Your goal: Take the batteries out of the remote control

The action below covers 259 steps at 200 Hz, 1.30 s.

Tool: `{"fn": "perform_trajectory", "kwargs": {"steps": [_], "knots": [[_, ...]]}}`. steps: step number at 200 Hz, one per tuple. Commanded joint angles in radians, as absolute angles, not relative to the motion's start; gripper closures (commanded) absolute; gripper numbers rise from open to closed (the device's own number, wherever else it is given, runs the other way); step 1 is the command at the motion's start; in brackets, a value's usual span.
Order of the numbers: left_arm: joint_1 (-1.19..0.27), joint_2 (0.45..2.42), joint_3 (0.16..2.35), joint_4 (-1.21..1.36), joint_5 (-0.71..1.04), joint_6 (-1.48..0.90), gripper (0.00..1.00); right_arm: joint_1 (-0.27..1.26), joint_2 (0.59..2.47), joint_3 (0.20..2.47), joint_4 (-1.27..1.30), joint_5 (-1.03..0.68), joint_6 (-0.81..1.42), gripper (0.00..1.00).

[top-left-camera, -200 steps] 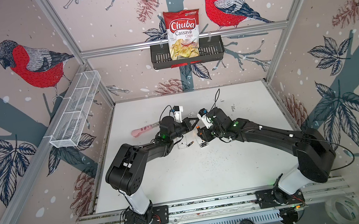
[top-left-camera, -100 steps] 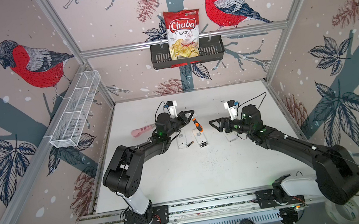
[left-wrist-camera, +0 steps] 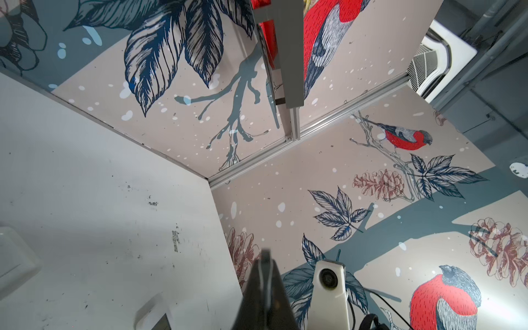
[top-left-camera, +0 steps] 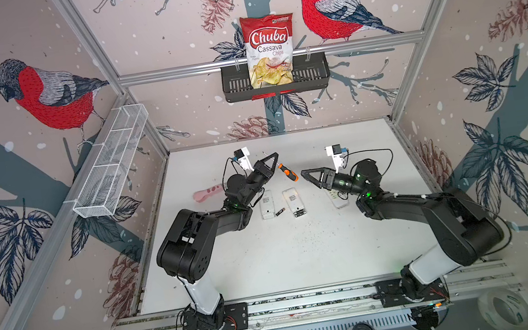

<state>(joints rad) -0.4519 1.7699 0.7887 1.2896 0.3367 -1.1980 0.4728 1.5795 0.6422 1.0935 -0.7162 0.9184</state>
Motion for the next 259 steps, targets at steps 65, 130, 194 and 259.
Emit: {"fn": "perform_trajectory", "kwargs": {"steps": [65,130,194,259], "knots": [[-0.438,1.848,0.793,1.473,0.325,-1.270,1.00,0.526,1.822,0.809,1.321,-0.716,1.040,0.18],[-0.420,1.860,0.795,1.503,0.335,-1.286,1.00,0.557,1.933,0.898,1.379,-0.721,1.091,0.25],[-0.419,1.878,0.795,1.521,0.333,-1.295,1.00,0.580,1.965,0.953,1.346,-0.720,1.092,0.34],[-0.411,1.875,0.789,1.530,0.326,-1.298,1.00,0.599,1.959,0.968,1.303,-0.704,1.075,0.37]]}}
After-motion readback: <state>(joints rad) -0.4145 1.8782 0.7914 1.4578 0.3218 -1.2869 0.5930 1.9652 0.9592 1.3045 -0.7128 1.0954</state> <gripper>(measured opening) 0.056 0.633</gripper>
